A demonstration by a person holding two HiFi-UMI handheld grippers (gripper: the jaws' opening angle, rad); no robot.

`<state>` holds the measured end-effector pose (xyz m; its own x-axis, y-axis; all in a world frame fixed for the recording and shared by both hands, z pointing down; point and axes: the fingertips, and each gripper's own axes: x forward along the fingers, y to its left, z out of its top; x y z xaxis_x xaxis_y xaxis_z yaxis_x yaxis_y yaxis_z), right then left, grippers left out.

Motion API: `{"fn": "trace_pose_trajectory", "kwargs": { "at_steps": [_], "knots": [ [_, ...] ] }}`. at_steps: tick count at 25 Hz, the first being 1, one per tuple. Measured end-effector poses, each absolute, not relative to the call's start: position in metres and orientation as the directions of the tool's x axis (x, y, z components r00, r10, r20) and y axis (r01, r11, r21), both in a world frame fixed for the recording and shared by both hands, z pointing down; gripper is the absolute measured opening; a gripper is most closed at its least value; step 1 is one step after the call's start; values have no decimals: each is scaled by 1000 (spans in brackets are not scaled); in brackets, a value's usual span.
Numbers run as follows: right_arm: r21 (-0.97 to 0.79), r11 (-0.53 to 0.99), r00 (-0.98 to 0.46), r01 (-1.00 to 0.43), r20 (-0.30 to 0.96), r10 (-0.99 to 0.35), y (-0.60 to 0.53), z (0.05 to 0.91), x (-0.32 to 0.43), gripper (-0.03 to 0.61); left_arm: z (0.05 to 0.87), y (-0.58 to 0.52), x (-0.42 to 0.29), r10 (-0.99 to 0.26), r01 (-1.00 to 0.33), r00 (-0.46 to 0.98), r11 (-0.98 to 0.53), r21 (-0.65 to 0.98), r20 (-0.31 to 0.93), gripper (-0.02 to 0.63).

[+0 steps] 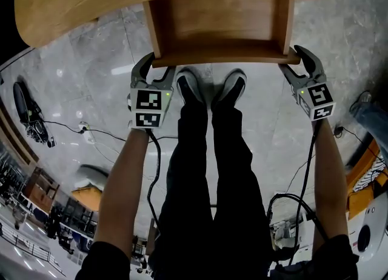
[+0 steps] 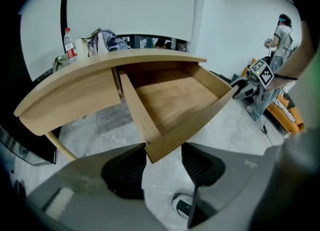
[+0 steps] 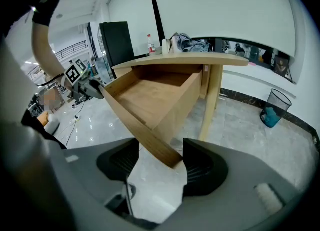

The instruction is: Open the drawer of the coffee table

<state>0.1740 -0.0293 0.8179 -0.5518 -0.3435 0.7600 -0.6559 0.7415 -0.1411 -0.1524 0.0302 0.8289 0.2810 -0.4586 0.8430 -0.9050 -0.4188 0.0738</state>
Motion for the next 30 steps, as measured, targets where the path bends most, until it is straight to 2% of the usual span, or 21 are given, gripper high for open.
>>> {"fn": "trace_pose_trajectory", "kwargs": {
  "at_steps": [7, 12, 16, 21, 26, 28, 30],
  "knots": [
    [-147, 736, -545, -660, 769, -335, -28, 822, 177, 278, 836, 31, -155, -443, -903, 278, -422, 76, 852, 227],
    [-112, 751, -504, -651, 803, -318, -11, 796, 189, 287, 818, 44, -190, -471, -931, 144, -363, -42, 870, 235],
    [-99, 683, -485, -724, 777, -402, -18, 737, 206, 256, 782, 57, -227, -471, -952, 72, -296, -81, 879, 233],
    [-99, 542, -469, -835, 644, -605, -59, 614, 200, 199, 681, 20, -237, -557, -979, 65, -195, -54, 828, 229],
    [-169, 485, -502, -858, 473, -724, -100, 503, 144, 141, 546, -63, -190, -734, -968, 167, -247, -30, 659, 216],
    [-185, 474, -505, -861, 416, -756, -111, 465, 127, 111, 489, -87, -158, -791, -967, 209, -254, 3, 575, 180],
    [-257, 441, -510, -860, 403, -760, -108, 438, 116, 54, 434, -95, -121, -833, -966, 246, -251, 59, 496, 108]
  ]
}}
